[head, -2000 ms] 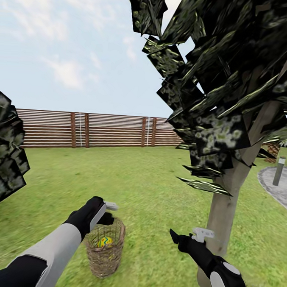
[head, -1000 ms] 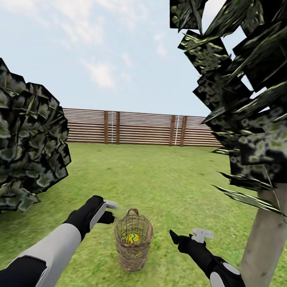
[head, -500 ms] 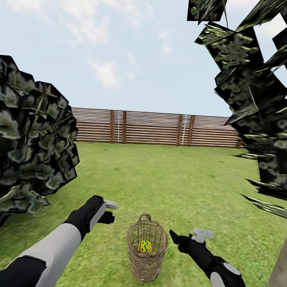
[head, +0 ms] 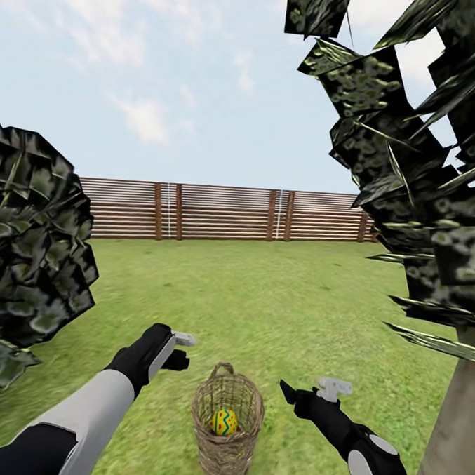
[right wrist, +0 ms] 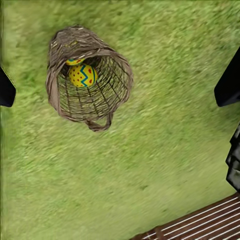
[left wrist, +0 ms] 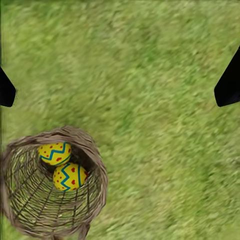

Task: Take the three Easter eggs out of the wicker basket on the lawn in the garden, then place them on the lawn next to a single tree (choose any tree) so that all three eggs are next to the same tree and none are left in the basket.

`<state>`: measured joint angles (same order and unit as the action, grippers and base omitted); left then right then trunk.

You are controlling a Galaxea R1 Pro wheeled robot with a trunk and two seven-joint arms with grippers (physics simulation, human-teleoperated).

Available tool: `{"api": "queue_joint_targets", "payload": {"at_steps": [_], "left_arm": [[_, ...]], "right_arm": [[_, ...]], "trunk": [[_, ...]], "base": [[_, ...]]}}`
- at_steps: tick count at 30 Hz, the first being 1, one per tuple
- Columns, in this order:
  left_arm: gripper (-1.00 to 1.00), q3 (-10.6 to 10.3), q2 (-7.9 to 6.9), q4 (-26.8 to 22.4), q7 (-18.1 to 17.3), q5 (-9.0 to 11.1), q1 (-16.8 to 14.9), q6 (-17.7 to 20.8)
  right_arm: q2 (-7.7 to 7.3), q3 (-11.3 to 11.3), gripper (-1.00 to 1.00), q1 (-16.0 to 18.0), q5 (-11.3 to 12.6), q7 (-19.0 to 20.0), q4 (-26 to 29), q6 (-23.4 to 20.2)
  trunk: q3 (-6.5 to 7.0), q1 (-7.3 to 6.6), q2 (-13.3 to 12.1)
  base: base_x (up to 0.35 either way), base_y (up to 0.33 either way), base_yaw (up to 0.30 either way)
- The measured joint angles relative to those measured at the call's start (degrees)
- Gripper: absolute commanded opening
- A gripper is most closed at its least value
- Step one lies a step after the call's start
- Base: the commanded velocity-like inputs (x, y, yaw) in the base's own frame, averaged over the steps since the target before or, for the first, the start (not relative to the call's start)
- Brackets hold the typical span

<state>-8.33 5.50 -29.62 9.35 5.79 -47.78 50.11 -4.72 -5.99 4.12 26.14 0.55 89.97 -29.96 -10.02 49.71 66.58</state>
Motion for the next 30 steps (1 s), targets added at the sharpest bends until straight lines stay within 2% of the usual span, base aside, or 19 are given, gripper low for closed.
{"api": "queue_joint_targets", "payload": {"at_steps": [6, 14, 30], "left_arm": [[1.00, 0.00, -0.01, -0.01, -0.05, 0.01, 0.00, 0.02], [1.00, 0.01, -0.01, -0.10, -0.09, 0.02, 0.02, 0.05], [1.00, 0.01, -0.01, -0.04, 0.08, 0.01, 0.02, -0.02]], "right_arm": [[0.07, 0.00, 1.00, 0.00, 0.23, -0.05, -0.01, 0.11], [0.05, 0.00, 1.00, 0.02, 0.39, -0.07, -0.02, 0.03], [0.02, 0.01, 1.00, 0.02, 0.41, -0.21, -0.22, -0.44]], "trunk": [[0.05, 0.00, 0.00], [-0.14, 0.01, 0.00], [1.37, -3.50, -6.41]], "base": [[0.012, 0.003, -0.121], [0.002, 0.000, 0.010], [0.000, 0.000, 0.073]]}}
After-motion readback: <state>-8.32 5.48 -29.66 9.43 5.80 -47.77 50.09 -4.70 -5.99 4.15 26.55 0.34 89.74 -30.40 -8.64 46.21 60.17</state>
